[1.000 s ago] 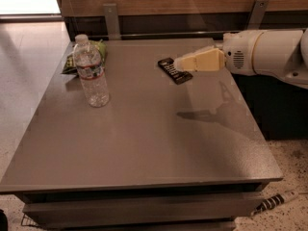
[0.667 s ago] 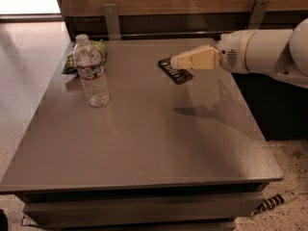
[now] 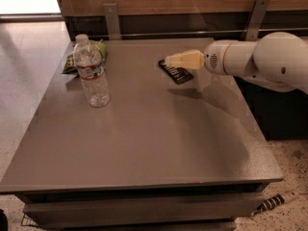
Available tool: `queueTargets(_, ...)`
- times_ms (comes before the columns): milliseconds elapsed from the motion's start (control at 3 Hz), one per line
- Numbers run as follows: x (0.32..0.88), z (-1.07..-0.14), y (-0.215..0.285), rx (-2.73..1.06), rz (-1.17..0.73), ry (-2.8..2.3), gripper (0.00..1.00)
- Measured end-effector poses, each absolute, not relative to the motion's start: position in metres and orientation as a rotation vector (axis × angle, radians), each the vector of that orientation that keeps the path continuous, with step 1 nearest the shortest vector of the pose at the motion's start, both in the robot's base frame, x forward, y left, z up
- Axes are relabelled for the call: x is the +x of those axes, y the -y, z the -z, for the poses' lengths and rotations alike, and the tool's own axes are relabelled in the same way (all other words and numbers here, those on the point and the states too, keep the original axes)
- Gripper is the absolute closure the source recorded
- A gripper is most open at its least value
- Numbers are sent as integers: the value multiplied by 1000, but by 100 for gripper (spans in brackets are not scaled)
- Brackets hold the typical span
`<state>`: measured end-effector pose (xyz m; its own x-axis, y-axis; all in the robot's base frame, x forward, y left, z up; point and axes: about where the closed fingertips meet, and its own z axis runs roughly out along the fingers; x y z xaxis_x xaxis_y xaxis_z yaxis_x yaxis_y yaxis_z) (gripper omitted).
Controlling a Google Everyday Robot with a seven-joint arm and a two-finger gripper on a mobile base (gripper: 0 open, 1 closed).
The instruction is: Pick rxbar chocolate
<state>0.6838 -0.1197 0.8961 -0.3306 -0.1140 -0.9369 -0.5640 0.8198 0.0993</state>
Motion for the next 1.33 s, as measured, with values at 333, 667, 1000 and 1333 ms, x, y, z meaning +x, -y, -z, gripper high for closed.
queueTargets(333, 724, -862, 108, -478, -497, -1875, 0)
queueTargets(667, 740, -846, 103, -475, -473, -1879, 0)
queueTargets(1000, 739, -834, 104, -489, -431, -1905, 0)
queueTargets(1333, 716, -817, 99, -532, -378, -1964, 0)
